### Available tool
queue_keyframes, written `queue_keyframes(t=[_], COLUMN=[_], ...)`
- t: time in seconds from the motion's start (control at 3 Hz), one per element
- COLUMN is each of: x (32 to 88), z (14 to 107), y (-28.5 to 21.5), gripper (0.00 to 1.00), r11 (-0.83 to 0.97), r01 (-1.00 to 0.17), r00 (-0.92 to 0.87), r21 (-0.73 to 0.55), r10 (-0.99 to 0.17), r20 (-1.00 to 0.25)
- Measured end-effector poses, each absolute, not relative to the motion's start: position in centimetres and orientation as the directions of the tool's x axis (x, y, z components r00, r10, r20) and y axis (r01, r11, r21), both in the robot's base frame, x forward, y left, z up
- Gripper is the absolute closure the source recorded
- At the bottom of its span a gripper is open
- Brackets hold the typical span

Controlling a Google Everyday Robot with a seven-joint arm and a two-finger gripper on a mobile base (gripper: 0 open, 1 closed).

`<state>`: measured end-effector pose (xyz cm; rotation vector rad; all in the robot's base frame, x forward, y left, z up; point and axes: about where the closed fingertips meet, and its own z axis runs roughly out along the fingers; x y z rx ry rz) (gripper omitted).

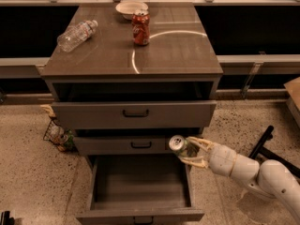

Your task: Pick green can from bottom drawer and place on counter

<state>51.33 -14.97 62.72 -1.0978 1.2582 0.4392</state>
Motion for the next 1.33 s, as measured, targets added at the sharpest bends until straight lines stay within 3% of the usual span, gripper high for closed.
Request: queue_keyframes(t=[0.67, 1.0, 1.33], x=[53.7, 53.7, 54.2], z=[75.3, 75.3, 79.2], y=[-19.7, -19.7, -20.7], gripper=[1.00, 1.00, 1.00], r11=[0.547, 0.547, 0.568], r01=[-0.784, -0.784, -0.785], r00=[0.331, 0.331, 0.339], r21=[-0.292, -0.292, -0.247], r10=[-0.029, -0.029, 0.060], r20=[-0.943, -0.943, -0.939])
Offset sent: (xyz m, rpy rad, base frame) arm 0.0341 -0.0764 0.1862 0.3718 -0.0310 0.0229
